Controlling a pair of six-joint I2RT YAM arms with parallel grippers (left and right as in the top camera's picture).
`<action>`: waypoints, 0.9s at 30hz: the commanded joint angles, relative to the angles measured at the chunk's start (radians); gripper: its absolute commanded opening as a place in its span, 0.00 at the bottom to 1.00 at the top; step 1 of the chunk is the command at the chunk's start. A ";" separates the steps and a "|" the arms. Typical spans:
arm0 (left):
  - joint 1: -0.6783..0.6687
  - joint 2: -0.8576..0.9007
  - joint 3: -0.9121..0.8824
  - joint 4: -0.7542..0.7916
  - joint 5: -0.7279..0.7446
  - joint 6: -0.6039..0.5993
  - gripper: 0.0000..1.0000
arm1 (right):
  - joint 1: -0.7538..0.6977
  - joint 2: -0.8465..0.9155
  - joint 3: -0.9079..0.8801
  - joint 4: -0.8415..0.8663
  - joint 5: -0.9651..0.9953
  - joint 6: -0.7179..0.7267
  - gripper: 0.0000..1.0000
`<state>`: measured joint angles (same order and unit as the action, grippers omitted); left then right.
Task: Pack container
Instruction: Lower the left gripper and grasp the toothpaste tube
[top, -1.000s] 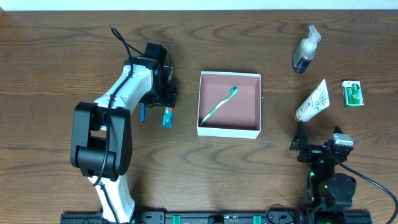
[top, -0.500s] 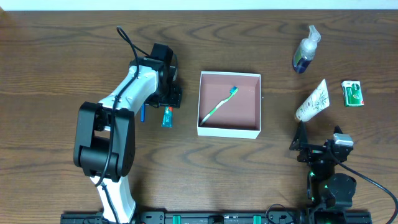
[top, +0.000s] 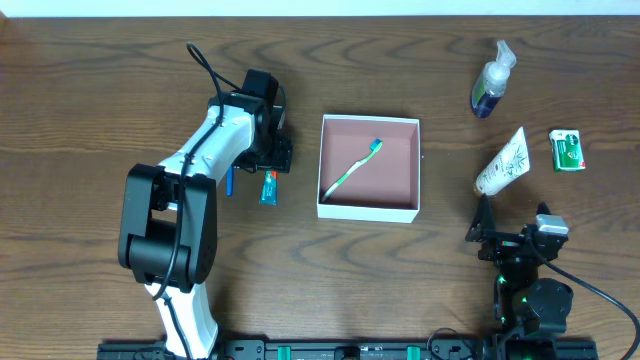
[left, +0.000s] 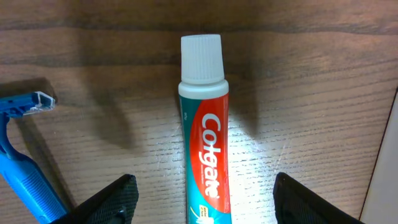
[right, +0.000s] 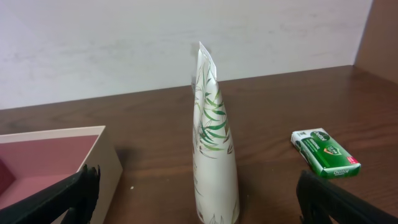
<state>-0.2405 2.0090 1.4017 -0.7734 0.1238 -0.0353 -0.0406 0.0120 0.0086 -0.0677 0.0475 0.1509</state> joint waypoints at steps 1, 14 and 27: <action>0.002 0.011 -0.011 0.001 -0.005 -0.019 0.71 | 0.010 -0.005 -0.003 -0.003 -0.003 -0.010 0.99; 0.002 0.011 -0.050 0.023 -0.008 -0.012 0.71 | 0.010 -0.005 -0.003 -0.003 -0.003 -0.010 0.99; 0.002 0.011 -0.057 0.043 -0.008 -0.011 0.71 | 0.010 -0.005 -0.003 -0.003 -0.003 -0.010 0.99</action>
<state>-0.2405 2.0090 1.3525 -0.7315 0.1238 -0.0486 -0.0406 0.0120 0.0086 -0.0677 0.0475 0.1509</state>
